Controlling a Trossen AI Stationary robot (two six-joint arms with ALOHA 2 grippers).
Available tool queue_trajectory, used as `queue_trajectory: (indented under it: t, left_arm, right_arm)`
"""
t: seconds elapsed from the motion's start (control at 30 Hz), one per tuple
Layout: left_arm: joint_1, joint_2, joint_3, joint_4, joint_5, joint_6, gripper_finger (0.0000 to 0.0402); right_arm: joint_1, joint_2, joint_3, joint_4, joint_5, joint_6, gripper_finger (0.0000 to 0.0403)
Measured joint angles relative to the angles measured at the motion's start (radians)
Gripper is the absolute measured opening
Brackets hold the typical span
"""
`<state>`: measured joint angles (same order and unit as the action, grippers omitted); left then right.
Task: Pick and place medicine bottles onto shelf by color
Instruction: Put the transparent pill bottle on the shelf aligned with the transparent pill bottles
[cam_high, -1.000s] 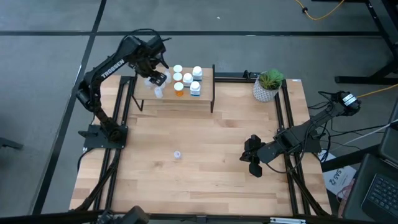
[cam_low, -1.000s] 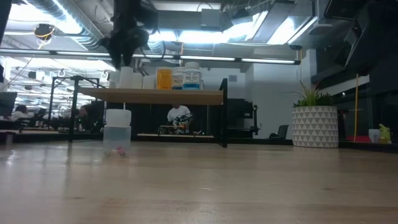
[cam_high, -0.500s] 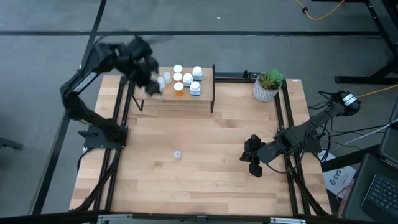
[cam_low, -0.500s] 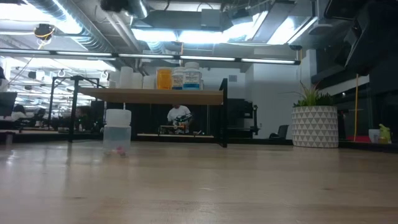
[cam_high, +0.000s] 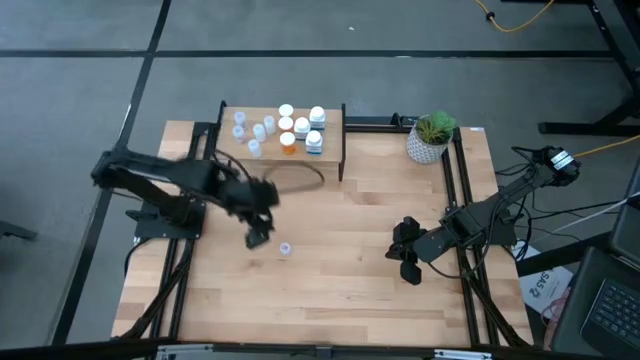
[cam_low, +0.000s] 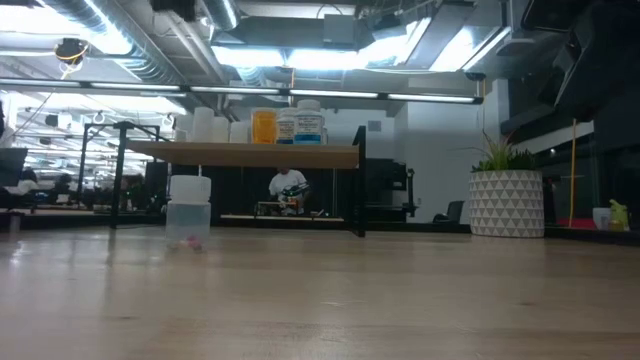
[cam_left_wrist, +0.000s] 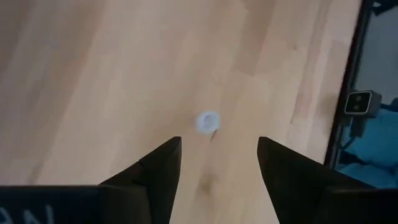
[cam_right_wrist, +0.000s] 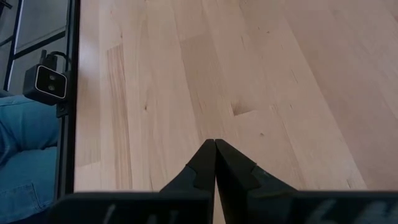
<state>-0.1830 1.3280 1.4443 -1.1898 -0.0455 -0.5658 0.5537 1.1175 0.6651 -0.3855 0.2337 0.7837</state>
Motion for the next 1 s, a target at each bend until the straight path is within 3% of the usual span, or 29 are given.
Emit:
queue_trajectory:
  t: [0.07, 0.17, 0.23, 0.67, 1.0]
  left_arm:
    - [-0.031, 0.029, -0.074, 0.105, -0.011, 0.015, 0.0204]
    - [-0.055, 0.082, -0.159, 0.239, -0.107, 0.042, 0.0204]
    - [-0.061, 0.116, -0.199, 0.248, -0.145, 0.043, 0.0204]
    - [-0.076, 0.356, -0.245, 0.284, -0.085, 0.025, 0.0204]
    - [-0.088, 0.379, -0.244, 0.332, -0.056, 0.081, 0.0204]
  right_arm:
    - [0.000, 0.000, 0.000, 0.002, 0.000, 0.000, 0.0013]
    - [0.000, 0.000, 0.000, 0.005, 0.000, 0.000, 0.0013]
    - [0.000, 0.000, 0.000, 0.008, 0.000, 0.000, 0.0013]
    - [0.000, 0.000, 0.001, 0.007, 0.001, -0.003, 0.0013]
    - [0.000, 0.000, 0.001, 0.008, 0.001, -0.003, 0.0013]
